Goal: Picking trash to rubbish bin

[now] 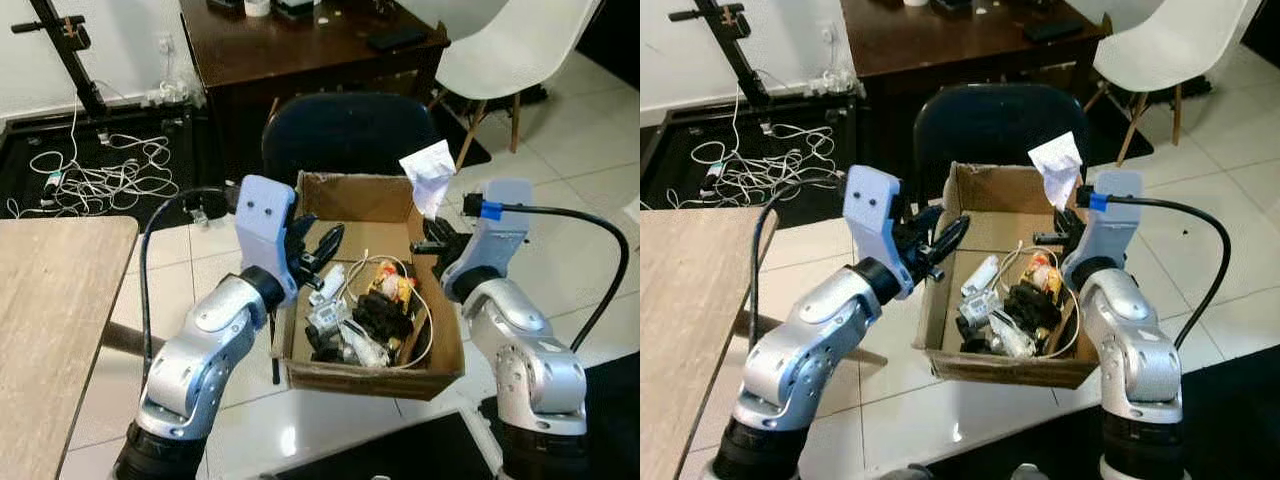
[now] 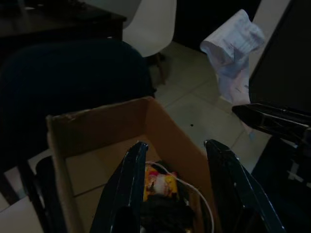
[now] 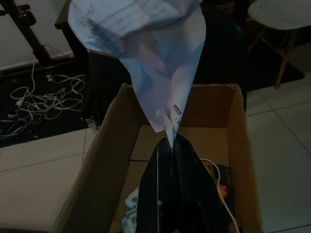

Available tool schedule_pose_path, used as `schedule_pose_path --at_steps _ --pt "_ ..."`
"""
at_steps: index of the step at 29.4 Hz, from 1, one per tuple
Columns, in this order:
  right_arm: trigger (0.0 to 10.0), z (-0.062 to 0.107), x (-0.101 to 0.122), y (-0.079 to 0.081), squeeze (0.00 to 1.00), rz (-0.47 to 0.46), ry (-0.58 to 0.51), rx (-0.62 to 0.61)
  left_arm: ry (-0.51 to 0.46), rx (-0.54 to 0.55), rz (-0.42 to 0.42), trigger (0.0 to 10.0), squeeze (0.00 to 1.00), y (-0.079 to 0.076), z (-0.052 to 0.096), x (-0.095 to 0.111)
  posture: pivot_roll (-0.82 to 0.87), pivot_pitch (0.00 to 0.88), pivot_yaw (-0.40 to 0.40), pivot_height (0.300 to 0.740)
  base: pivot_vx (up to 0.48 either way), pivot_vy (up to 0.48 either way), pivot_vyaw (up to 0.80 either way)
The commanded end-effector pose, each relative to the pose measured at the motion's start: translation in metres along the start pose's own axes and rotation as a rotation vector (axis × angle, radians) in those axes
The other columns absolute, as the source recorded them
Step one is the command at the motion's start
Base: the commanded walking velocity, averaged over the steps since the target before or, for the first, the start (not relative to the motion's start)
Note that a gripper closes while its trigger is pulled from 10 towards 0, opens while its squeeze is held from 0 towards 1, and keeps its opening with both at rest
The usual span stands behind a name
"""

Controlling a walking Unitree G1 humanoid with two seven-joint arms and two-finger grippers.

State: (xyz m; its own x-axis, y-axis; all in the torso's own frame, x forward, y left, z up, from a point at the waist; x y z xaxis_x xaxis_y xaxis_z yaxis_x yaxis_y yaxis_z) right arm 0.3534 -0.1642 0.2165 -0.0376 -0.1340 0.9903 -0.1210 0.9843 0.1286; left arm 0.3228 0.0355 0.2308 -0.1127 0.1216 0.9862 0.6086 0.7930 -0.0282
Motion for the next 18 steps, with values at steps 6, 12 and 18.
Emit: schedule_pose_path --at_steps 6,12,18 --pt "10.0 0.0018 -0.0106 -0.0052 0.00 -0.006 0.041 -0.016 0.006 -0.010 -0.008 10.0 0.00 -0.0032 0.0008 -0.0028 0.02 0.173 0.046 0.740 0.000 0.000 0.00" --pt "10.0 0.0024 -0.0119 -0.0071 0.00 -0.004 0.049 -0.023 0.009 -0.010 -0.013 10.0 0.00 -0.0034 0.0015 -0.0036 0.02 0.182 0.049 0.740 0.000 0.000 0.00" --pt "10.0 0.0033 -0.0132 -0.0083 0.00 -0.003 0.057 -0.025 0.008 -0.011 -0.014 10.0 0.00 -0.0043 0.0010 -0.0030 0.03 0.189 0.049 0.740 0.000 0.000 0.00"
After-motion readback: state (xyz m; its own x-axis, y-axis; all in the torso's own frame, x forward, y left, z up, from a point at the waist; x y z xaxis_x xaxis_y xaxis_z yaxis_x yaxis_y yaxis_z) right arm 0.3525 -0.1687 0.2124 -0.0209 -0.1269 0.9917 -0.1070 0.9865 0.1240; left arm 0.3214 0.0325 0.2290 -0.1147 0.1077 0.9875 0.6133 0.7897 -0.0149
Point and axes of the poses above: a point about 5 cm out from each wrist's last joint towards the gripper, its own z axis pointing back from the gripper into the wrist, its own x axis along the axis of the wrist's last joint, y = z × x, the point moved 5 cm from there along -z, pointing out of the wrist towards the gripper, and after that the axes turned 2 degrees about -z, right-handed, at the moved point
